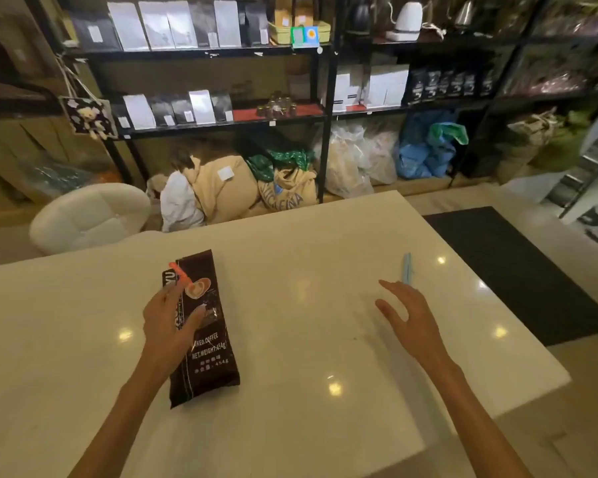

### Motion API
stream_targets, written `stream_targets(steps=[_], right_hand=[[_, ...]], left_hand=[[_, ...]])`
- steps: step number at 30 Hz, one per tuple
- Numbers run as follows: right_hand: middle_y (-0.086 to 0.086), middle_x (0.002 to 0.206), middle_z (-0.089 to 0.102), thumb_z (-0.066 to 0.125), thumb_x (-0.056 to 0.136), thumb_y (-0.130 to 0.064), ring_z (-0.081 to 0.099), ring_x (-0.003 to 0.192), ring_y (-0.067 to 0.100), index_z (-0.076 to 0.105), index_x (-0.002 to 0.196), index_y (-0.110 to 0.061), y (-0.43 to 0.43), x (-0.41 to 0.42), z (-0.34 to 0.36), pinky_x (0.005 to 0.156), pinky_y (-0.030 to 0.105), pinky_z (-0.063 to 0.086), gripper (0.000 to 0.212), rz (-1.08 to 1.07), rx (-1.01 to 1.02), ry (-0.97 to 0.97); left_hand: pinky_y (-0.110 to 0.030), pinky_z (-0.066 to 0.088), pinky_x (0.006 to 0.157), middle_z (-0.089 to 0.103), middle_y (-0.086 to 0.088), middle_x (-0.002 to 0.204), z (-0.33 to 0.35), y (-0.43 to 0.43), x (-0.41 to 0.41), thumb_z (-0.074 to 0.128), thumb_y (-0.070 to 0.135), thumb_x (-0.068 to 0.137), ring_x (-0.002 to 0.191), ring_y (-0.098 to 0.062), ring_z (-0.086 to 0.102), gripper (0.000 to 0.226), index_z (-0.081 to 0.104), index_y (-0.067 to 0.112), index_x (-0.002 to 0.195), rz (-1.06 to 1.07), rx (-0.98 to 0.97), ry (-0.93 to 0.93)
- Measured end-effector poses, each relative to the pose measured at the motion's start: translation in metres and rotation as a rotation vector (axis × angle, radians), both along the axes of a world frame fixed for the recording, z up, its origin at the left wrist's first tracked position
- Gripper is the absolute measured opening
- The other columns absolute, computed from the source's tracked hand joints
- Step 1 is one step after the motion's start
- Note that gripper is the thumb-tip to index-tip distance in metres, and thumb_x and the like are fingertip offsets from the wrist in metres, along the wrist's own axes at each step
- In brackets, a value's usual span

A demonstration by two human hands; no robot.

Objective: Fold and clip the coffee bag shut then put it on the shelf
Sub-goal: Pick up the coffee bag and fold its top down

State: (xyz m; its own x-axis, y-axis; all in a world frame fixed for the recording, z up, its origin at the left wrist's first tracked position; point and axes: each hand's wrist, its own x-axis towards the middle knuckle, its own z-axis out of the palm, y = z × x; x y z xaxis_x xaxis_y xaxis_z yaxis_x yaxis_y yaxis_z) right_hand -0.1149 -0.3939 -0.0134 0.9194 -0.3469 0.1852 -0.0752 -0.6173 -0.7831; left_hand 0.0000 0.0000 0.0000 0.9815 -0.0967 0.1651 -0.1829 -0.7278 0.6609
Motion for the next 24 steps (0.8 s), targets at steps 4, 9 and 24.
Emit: stream_targets(steps=[4, 9, 24], right_hand=[[-0.005, 0.138, 0.053, 0.063, 0.094, -0.029, 0.041, 0.137, 0.02, 0.055, 0.133, -0.029, -0.003, 0.011, -0.002, 0.115, 0.049, 0.032, 0.04, 0.006, -0.001, 0.075], [0.002, 0.14, 0.057, 0.062, 0.096, -0.027, 0.038, 0.139, 0.021, 0.06, 0.133, -0.021, 0.02, 0.029, -0.016, 0.117, 0.049, 0.025, 0.037, 0.031, -0.078, 0.158], [-0.009, 0.11, 0.073, 0.065, 0.092, -0.03, 0.068, 0.098, 0.003, 0.069, 0.114, -0.021, 0.214, 0.094, 0.014, 0.081, 0.021, 0.057, 0.024, 0.23, 0.482, 0.082]], left_hand=[[-0.05, 0.048, 0.09, 0.056, -0.026, 0.13, -0.007, 0.001, 0.012, 0.067, 0.026, 0.091, 0.112, -0.039, 0.057, 0.058, 0.041, 0.003, 0.137, 0.282, -0.246, 0.274], [-0.036, 0.054, 0.062, 0.066, -0.024, 0.115, -0.014, 0.005, 0.024, 0.069, 0.011, 0.088, 0.078, -0.026, 0.067, 0.039, 0.048, 0.006, 0.12, 0.382, -0.525, 0.505], [-0.041, 0.059, 0.067, 0.067, -0.018, 0.109, 0.001, -0.017, 0.015, 0.053, 0.005, 0.097, 0.088, -0.03, 0.069, 0.008, 0.051, 0.007, 0.104, 0.165, -0.961, 0.378]])
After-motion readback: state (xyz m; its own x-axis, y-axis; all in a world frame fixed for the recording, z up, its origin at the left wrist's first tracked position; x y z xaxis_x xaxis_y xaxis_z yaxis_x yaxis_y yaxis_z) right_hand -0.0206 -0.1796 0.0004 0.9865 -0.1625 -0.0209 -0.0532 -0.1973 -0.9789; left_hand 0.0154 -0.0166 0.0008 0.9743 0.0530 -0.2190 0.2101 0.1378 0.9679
